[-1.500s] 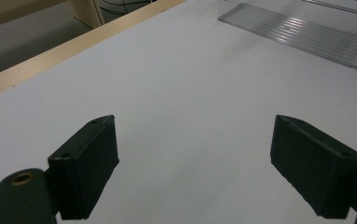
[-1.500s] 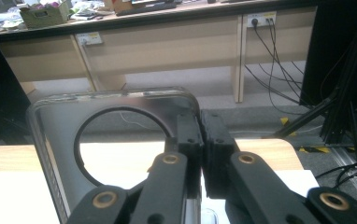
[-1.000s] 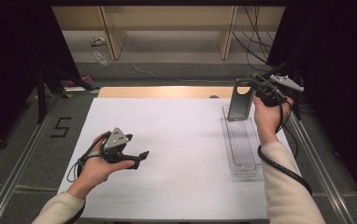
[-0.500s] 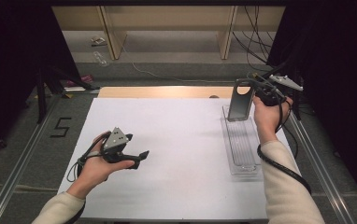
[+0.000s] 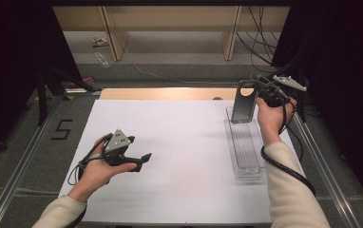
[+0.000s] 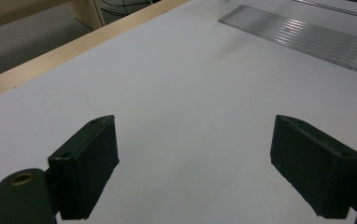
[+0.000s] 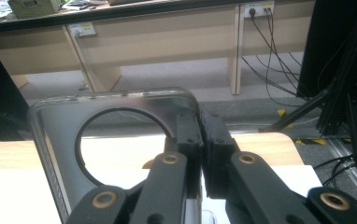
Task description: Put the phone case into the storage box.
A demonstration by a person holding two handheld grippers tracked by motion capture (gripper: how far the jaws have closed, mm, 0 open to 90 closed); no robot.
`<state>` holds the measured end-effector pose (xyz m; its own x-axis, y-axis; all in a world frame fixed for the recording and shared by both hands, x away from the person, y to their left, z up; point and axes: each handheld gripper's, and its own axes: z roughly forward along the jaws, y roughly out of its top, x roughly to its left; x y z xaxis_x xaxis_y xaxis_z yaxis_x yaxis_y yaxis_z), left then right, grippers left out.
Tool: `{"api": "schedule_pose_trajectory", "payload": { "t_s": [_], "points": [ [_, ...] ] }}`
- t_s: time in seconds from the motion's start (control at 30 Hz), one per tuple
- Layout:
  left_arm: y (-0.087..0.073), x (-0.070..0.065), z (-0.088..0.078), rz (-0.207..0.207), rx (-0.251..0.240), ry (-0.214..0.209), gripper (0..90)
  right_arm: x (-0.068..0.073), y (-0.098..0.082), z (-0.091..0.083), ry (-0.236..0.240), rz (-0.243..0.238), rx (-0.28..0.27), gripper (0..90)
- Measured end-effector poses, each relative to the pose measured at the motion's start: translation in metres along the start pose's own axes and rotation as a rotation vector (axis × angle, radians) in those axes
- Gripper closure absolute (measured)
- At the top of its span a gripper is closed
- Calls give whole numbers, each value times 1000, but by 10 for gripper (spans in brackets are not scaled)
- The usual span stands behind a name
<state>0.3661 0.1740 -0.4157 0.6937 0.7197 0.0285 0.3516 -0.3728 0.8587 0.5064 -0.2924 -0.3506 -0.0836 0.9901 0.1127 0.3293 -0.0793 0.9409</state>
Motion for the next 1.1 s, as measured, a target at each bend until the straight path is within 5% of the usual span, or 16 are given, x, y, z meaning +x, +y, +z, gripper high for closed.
{"api": "schedule_pose_trajectory", "payload": {
  "t_s": [1.1],
  "points": [
    [-1, 0, 1, -3, 1, 1, 147, 2, -1, 13, -8, -4, 33, 871]
  ]
}}
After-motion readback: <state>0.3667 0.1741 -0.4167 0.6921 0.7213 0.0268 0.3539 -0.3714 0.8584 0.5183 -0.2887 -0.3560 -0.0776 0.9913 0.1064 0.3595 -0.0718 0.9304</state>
